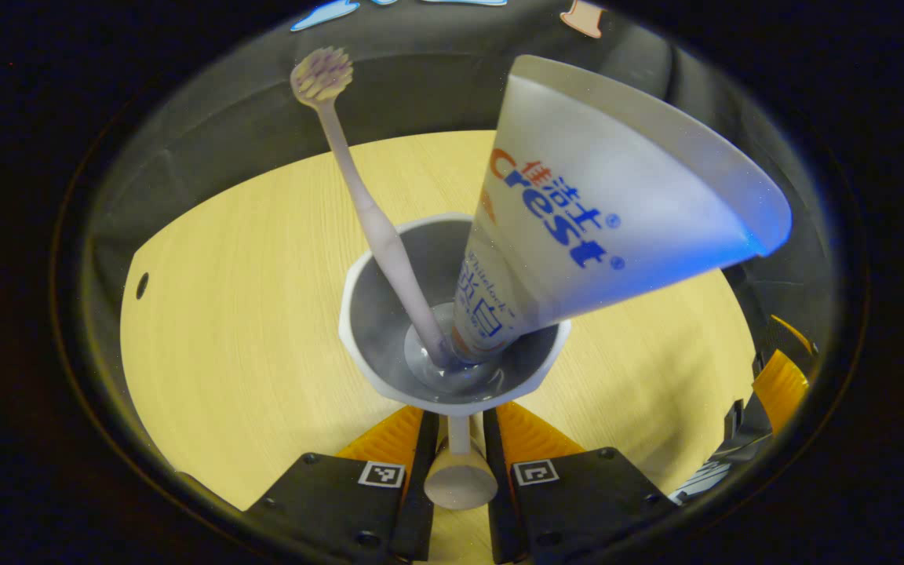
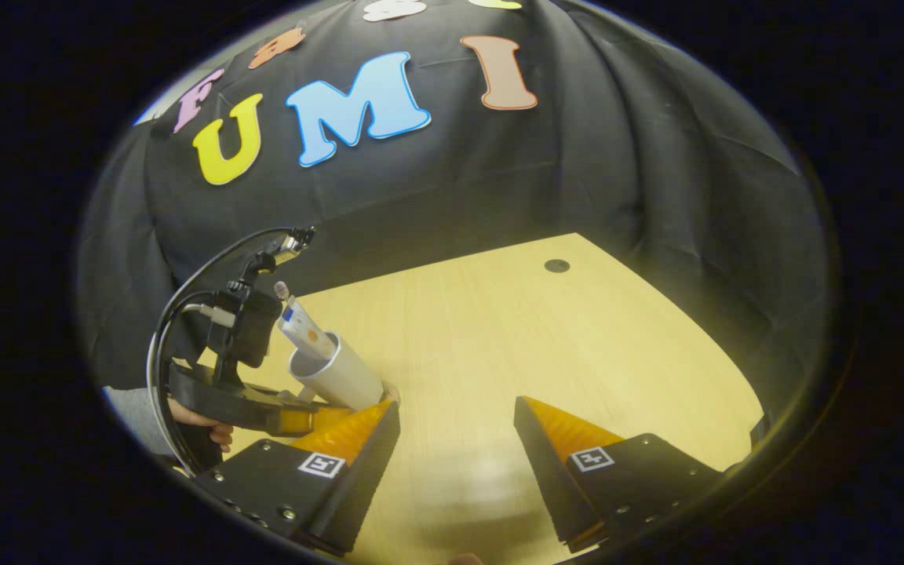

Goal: Put the toothbrush and toothpaste on the desktop into the cup, then pick up the cup and place it on the coaster on the desktop.

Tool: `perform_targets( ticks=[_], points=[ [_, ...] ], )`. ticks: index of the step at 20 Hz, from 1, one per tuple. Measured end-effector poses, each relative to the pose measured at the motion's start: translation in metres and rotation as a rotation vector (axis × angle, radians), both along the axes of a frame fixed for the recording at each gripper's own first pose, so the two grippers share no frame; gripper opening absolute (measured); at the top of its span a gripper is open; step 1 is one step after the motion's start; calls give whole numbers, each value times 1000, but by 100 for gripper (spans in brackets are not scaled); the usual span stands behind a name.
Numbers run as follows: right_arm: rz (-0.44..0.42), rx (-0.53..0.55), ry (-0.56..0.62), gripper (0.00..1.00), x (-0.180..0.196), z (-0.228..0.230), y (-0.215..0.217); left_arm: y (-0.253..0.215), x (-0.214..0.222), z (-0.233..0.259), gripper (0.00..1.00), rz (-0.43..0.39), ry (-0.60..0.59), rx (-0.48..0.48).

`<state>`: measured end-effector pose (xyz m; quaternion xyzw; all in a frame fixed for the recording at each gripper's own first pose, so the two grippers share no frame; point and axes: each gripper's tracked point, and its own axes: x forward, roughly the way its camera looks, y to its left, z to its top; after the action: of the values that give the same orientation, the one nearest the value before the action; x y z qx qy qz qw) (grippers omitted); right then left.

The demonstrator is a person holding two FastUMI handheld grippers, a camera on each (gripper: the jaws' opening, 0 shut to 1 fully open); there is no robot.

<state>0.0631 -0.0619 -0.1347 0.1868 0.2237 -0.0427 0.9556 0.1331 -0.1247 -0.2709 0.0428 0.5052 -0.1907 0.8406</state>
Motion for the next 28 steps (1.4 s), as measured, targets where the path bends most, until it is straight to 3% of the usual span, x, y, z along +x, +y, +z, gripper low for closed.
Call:
perform_targets(
  ticks=[6,9,11,17,18,19,20,28],
  points=[
    [-6,23,4,89,-1,-3,-5,0,1,-8,42,1,28,26],
    [2,27,6,89,-2,-2,-4,-1,1,-8,30,2,29,49],
    [7,27,3,89,-2,-1,-4,-1,-1,-9,42,-3,29,65],
    [29,21,-8,89,-2,1,-7,-8,-1,-6,43,29,-1,6],
    [34,19,-13,88,-1,2,-7,-8,-2,-1,54,44,-16,-9],
    [39,15,-20,89,-1,4,-7,-10,-4,4,55,52,-29,-33],
    [46,11,-27,88,-1,7,-8,-11,-7,11,70,63,-45,-48],
    [141,-93,-144,88,-12,49,1,5,-37,82,75,218,-249,-150]
  ],
)
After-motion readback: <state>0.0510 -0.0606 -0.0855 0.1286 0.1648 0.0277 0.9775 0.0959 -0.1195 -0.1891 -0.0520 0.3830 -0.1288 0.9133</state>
